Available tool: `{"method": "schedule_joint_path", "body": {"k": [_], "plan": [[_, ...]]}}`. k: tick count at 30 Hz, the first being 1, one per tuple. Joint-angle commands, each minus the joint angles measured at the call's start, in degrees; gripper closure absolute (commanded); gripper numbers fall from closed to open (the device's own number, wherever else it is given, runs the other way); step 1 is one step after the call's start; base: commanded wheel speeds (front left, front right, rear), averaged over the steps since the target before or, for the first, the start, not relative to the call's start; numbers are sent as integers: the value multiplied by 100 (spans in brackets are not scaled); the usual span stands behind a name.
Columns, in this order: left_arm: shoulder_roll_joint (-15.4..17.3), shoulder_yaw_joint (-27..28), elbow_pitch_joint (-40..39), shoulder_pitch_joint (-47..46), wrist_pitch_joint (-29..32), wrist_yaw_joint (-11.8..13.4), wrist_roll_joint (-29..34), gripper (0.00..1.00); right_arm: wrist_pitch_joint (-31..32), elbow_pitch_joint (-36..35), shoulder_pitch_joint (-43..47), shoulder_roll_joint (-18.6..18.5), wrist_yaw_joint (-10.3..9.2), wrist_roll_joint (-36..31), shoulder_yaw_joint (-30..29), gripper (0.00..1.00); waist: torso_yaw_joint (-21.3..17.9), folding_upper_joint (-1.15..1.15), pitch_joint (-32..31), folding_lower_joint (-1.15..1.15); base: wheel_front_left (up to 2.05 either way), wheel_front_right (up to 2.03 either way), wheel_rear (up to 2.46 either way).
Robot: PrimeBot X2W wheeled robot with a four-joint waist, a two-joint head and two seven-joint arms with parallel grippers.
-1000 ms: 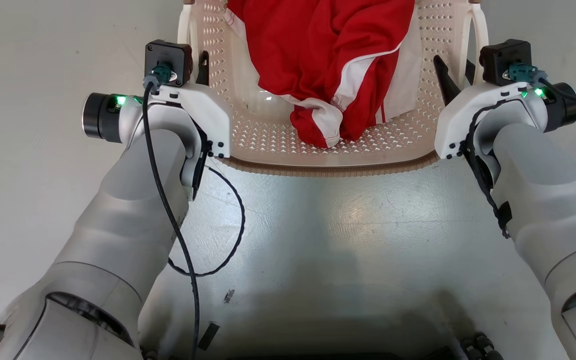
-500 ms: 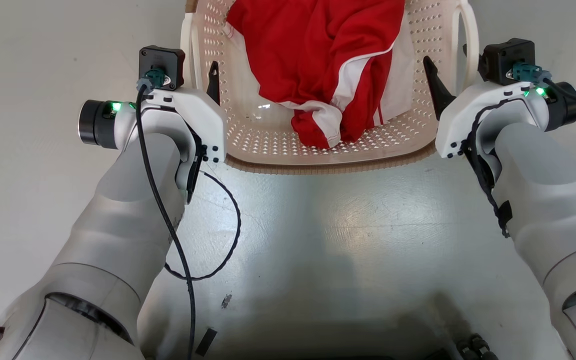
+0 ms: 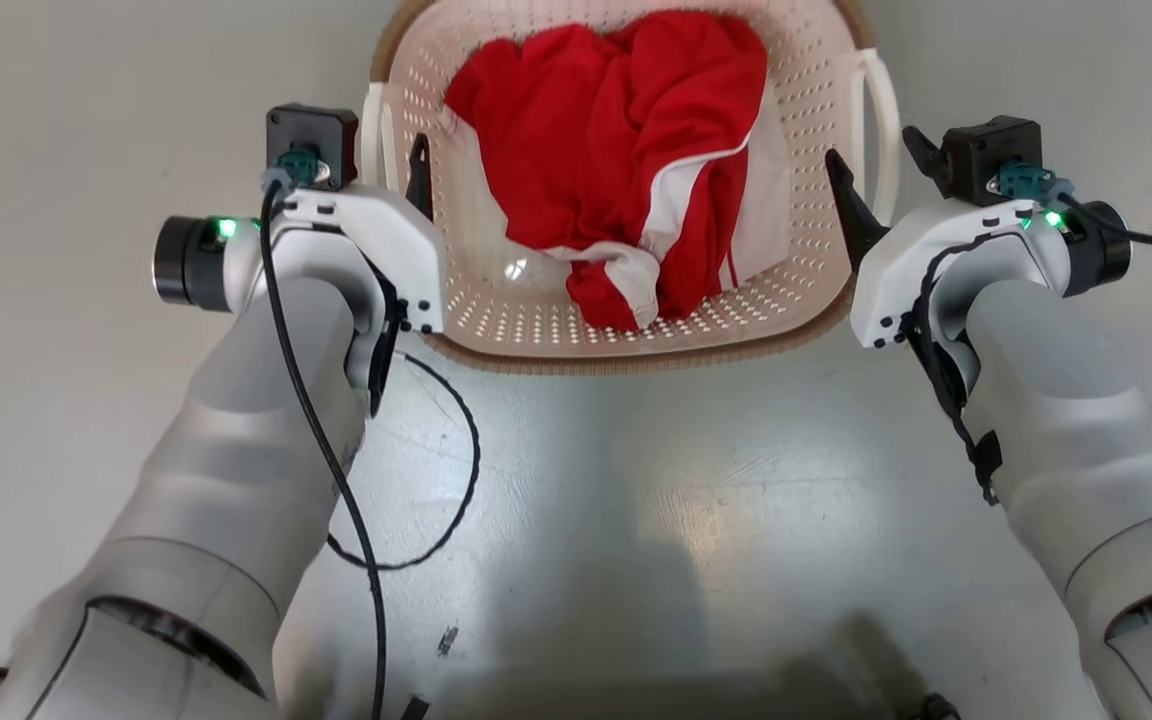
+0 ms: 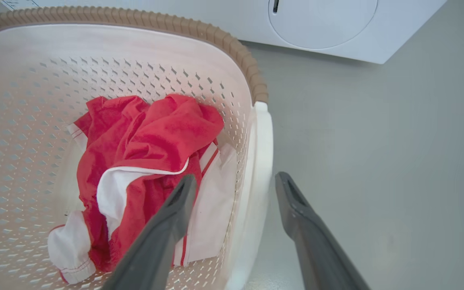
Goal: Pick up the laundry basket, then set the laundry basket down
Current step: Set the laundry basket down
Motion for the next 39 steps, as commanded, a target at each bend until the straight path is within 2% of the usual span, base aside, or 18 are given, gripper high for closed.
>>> {"method": "schedule_joint_path", "body": {"k": [1,10,28,39], "plan": [[173,123,-98,276,-29,-14,64,0,-88,-53,409,127,35,-76,13,0,-15,0,-181,0,0,0,0],[195,296,-506,787,-29,-20,203,0,-100,-139,725,165,35,-91,-146,0,-14,0,-855,0,0,0,0],[493,1096,-1485,2524,-29,-80,745,0,-102,-1316,2238,101,35,-389,-580,0,46,0,-3030,0,0,0,0],[518,1762,-2078,3729,-29,-163,932,0,-103,-1938,3163,7,35,-813,-935,0,65,0,-4173,0,0,0,0]]}}
